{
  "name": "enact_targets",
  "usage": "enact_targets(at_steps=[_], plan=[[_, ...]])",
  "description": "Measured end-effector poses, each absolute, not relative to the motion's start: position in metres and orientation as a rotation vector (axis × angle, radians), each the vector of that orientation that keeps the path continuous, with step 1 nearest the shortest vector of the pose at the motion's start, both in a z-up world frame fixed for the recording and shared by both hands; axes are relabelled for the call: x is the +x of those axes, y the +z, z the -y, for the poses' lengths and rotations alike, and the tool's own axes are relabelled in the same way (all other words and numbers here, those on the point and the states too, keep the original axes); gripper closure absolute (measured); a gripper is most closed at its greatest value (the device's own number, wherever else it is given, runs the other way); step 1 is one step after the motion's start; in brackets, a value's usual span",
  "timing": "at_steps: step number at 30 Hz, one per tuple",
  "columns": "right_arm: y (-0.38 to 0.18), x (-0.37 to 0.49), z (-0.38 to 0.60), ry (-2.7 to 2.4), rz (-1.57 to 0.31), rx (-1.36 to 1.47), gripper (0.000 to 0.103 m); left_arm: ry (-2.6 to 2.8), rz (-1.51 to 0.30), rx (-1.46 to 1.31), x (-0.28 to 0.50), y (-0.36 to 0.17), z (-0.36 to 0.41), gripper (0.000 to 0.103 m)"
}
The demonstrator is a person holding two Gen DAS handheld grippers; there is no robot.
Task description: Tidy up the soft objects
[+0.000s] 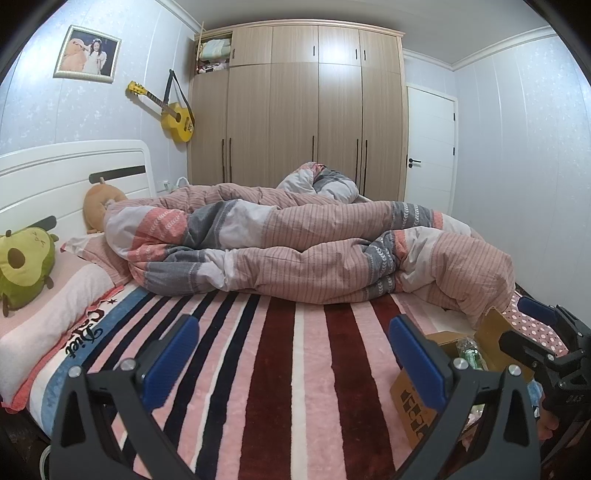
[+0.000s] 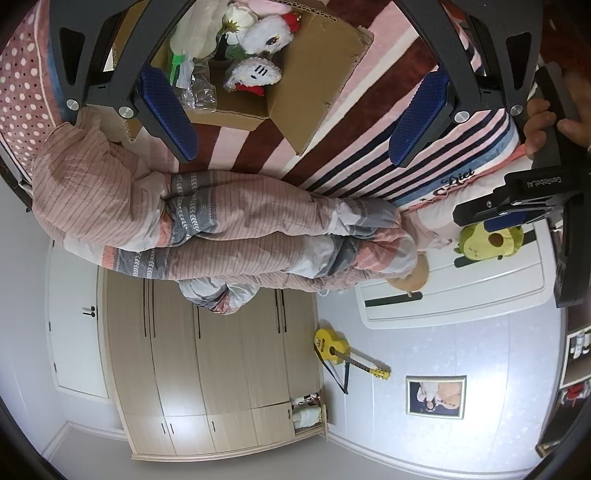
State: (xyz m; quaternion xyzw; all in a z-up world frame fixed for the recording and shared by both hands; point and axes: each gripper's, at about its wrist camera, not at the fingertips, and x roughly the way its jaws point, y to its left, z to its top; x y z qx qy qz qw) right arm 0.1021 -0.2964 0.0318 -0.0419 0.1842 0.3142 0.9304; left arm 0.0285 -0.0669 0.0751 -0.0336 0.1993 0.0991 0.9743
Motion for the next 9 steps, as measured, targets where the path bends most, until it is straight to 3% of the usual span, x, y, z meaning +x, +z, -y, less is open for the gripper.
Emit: enact_targets(at_steps=[9], plan=[[0.0337, 0.1002, 0.2972, 0.628, -0.370, -0.081, 0.000, 0.193, -0.404, -0.069, 0.0289, 0.0751, 0.0696, 0.001]])
